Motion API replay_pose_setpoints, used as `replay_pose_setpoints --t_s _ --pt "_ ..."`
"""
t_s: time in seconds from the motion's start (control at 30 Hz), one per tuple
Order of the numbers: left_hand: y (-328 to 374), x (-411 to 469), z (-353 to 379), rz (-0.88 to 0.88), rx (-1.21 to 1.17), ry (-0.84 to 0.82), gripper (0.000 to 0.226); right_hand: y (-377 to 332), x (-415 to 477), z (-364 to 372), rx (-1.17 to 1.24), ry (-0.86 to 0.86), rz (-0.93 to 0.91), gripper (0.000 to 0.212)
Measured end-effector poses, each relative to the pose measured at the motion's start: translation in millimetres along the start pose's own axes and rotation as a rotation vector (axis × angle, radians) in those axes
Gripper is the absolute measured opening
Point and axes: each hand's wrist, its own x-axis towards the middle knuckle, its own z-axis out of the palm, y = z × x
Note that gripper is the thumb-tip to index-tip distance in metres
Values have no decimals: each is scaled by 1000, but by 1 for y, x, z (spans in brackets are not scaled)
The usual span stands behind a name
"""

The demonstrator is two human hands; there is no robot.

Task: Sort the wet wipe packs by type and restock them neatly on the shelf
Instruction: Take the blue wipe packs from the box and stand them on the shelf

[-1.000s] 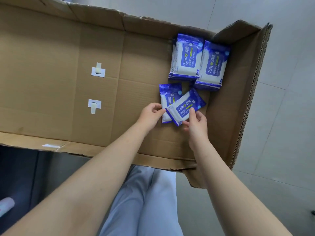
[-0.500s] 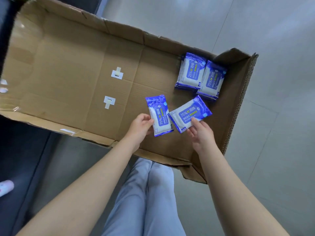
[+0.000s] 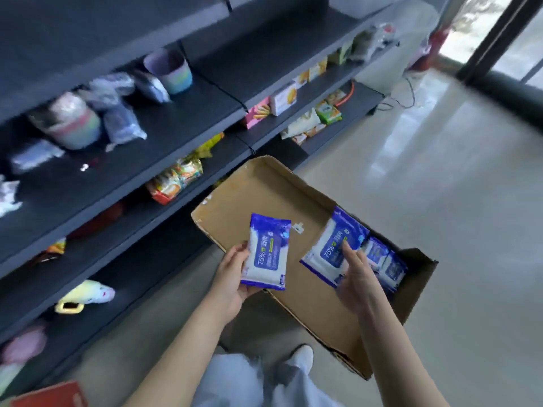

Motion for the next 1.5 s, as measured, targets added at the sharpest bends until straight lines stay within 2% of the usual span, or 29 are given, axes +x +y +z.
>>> replay_pose_setpoints --t_s 0.1,0.2,0.23,0.4,0.5,0.77,0.9,1.1,1.23,1.37,1.5 --pt "37 -23 -45 73 -73 49 19 9 -4 64 -89 -120 -2 33" --pt "74 -41 -102 160 -128 70 26 25 -11 132 -210 -208 -2 68" --pt "87 -46 -123 192 -149 67 32 34 -13 155 -230 -232 3 70" --pt "150 -69 -226 352 -218 28 44 91 -28 263 -277 -355 -16 33" --pt "182 -77 -278 429 -229 72 38 124 -35 321 -253 -405 -32 20" --pt "259 -91 -372 610 -259 220 14 170 -55 438 -362 -576 -117 26" --pt "296 -83 -400 615 -267 297 27 175 -47 493 -392 -667 -152 19" --pt "368 -49 -419 681 -145 343 15 175 3 573 -416 -736 -224 25" --pt "419 -2 -423 783 -46 404 16 166 55 623 -476 -769 -256 20" --pt "458 57 -422 841 -5 544 18 156 110 661 -615 -794 -310 16" --pt "492 105 -424 882 93 676 18 145 155 692 -907 -799 -416 20"
